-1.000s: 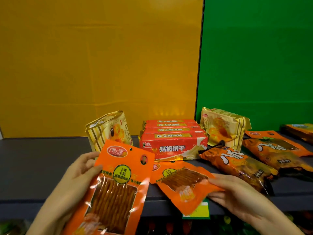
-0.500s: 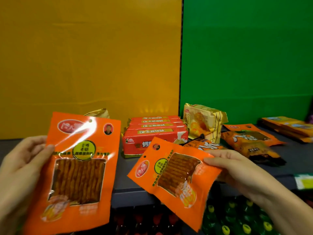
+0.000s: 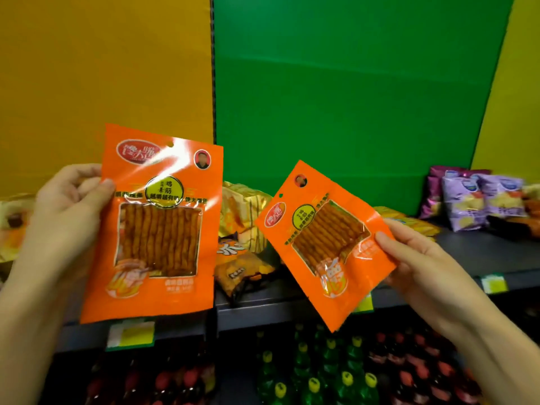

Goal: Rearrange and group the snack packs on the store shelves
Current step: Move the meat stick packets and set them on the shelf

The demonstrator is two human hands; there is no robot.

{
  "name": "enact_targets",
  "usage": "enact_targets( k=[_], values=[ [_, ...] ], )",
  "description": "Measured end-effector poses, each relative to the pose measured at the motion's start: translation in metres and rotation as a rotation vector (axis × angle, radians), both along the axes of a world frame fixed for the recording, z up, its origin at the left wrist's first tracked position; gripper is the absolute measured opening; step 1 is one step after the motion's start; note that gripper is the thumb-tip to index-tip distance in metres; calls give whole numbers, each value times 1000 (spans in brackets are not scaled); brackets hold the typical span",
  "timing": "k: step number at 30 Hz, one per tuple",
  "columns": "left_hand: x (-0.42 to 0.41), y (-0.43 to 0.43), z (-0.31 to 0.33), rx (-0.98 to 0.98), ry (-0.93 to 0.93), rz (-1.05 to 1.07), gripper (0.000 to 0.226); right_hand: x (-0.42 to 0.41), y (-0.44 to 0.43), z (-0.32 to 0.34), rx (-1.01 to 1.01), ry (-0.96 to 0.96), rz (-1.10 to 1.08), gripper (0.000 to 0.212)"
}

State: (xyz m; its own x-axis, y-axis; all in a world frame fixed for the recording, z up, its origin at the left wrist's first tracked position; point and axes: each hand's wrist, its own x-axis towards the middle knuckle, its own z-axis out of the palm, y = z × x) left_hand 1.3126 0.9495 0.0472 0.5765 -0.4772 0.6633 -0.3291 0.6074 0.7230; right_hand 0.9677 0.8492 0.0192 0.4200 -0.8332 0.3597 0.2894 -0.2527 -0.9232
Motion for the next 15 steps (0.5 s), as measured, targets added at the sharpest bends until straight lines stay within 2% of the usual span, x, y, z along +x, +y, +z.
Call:
enact_targets(
  k=[5, 15],
  values=[
    [-73, -65, 11, 124, 37, -100, 22, -61, -35, 0, -40, -27, -147, 19],
    [-161, -202, 23, 359, 136, -249, 15, -123, -118, 9, -134, -65, -314, 22]
  ],
)
